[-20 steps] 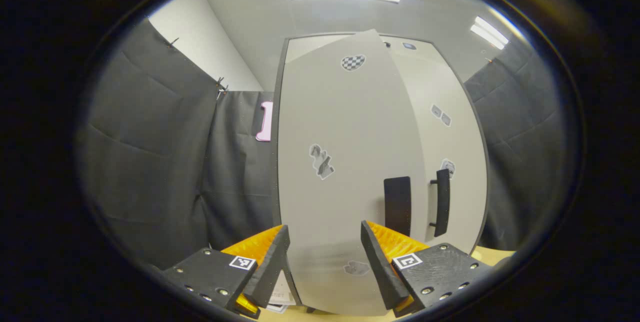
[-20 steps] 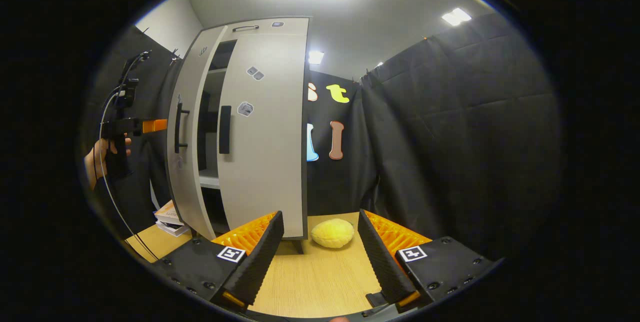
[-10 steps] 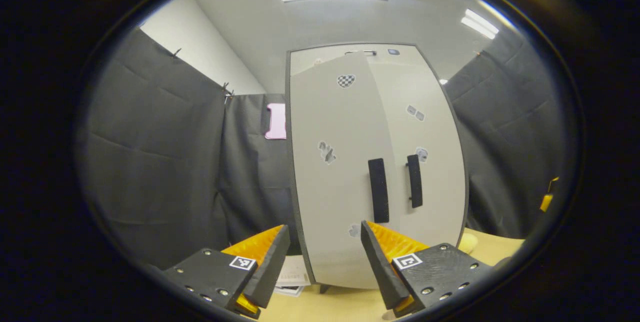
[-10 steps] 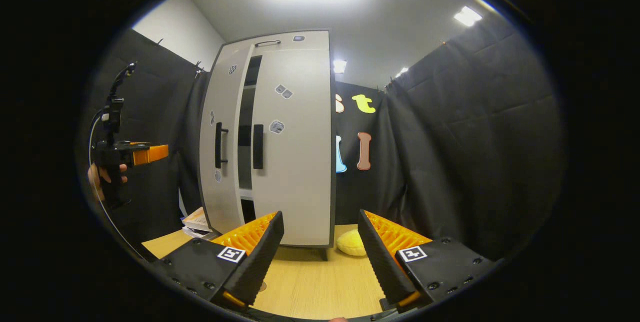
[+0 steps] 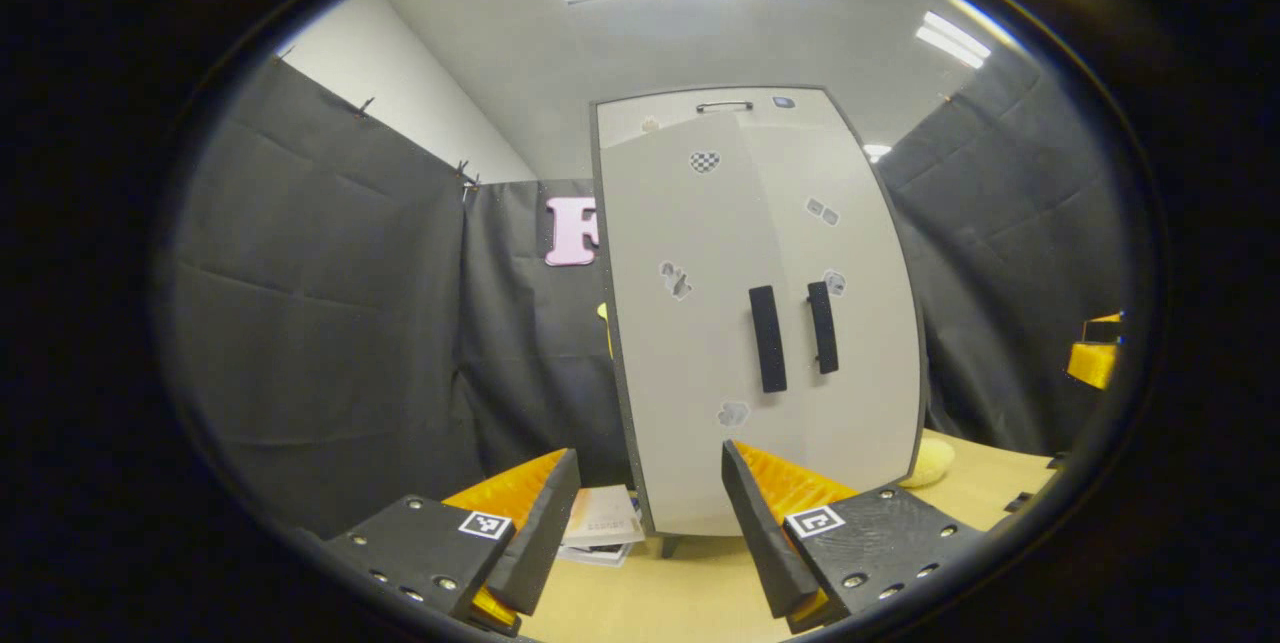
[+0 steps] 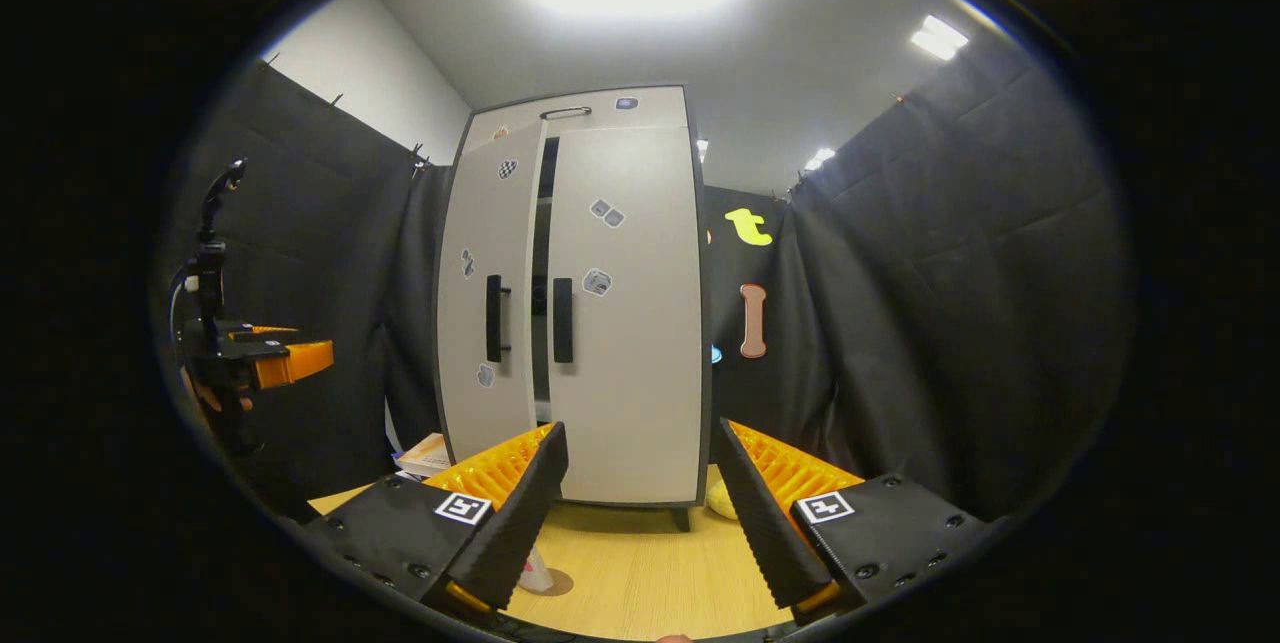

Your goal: Grasp the bottle in the cabinet with the left hand and place it on the coaster, then close the right door with the right hand and the left door with the left hand.

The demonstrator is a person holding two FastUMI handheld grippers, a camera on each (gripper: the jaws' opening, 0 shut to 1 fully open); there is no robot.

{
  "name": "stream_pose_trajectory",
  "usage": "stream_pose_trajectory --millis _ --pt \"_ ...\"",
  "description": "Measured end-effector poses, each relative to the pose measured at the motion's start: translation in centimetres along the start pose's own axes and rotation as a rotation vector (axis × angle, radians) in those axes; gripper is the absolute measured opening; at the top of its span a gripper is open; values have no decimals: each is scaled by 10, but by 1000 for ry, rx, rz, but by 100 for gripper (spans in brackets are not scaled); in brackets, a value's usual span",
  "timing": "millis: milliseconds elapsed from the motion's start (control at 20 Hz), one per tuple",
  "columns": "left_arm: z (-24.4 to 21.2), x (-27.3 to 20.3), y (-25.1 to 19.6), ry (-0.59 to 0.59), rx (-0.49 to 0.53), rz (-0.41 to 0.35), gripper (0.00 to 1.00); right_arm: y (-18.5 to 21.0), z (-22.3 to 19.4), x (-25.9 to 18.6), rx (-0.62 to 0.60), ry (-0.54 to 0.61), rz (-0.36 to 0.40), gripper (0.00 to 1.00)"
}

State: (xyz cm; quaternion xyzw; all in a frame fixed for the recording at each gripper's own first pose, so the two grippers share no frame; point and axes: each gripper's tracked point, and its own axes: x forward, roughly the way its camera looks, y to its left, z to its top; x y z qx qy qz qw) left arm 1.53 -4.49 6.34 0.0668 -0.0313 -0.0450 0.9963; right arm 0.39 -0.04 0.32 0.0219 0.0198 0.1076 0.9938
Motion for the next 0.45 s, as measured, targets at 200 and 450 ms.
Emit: stream_pose_trajectory --millis 200,450 --pt "-6 -29 19 -5 4 19 84 14 -1 -10 -1 -3 6 95" --pt "-13 -58 35 5 -30 42 84 27 4 -23 13 -22 11 98"
